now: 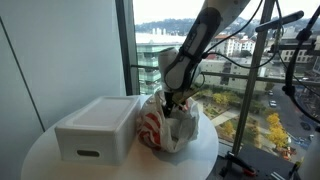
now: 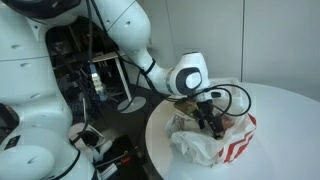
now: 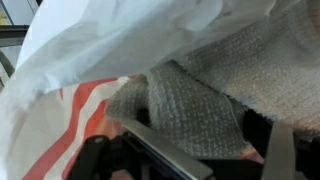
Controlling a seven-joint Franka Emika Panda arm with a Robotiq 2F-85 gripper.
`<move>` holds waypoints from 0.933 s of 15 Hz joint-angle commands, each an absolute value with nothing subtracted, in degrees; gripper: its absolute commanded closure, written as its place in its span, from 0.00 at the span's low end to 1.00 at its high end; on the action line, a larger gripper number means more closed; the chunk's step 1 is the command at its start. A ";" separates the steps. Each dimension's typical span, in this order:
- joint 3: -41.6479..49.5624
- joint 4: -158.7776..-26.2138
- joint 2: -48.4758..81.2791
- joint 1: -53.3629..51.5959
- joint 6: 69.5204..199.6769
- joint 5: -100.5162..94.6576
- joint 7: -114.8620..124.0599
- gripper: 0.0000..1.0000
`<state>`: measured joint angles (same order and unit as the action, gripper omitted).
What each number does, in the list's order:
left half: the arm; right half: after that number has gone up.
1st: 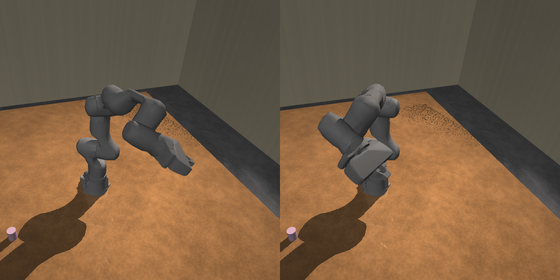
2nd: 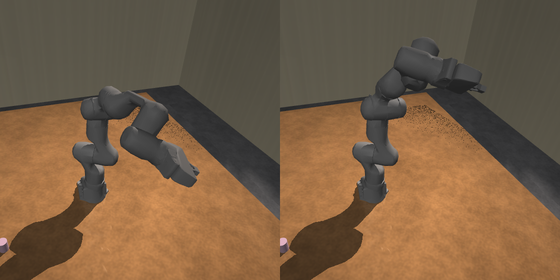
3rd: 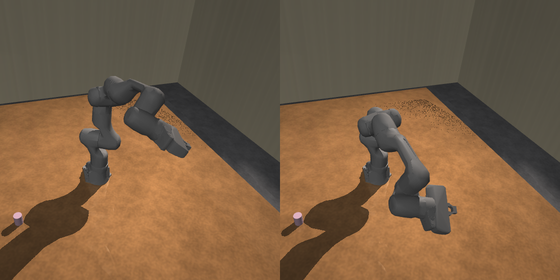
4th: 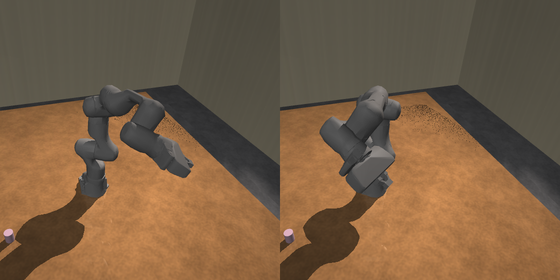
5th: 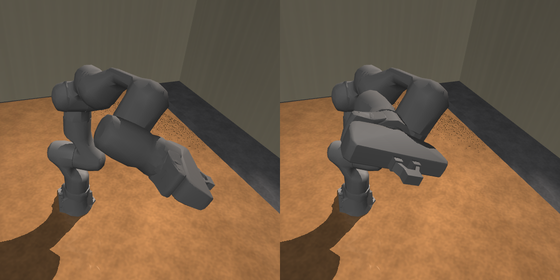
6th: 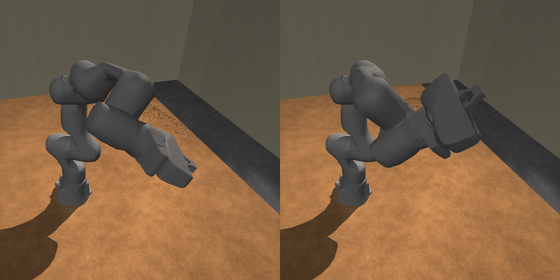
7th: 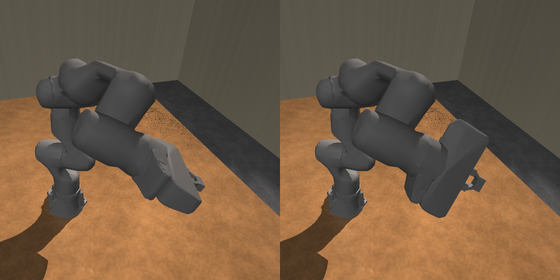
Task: Remove the towel and shirts from the plastic bag and place them on top of the white container.
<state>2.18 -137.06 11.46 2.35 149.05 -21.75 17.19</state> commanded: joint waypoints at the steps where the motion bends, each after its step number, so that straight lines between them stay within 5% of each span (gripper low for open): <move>1: 3.90 -134.43 14.29 0.68 149.09 -19.46 17.58 0.34; 9: 2.98 -133.72 10.85 1.09 139.88 -7.31 16.67 0.93; 14: 3.51 -133.06 6.93 1.17 132.02 -2.87 19.67 0.92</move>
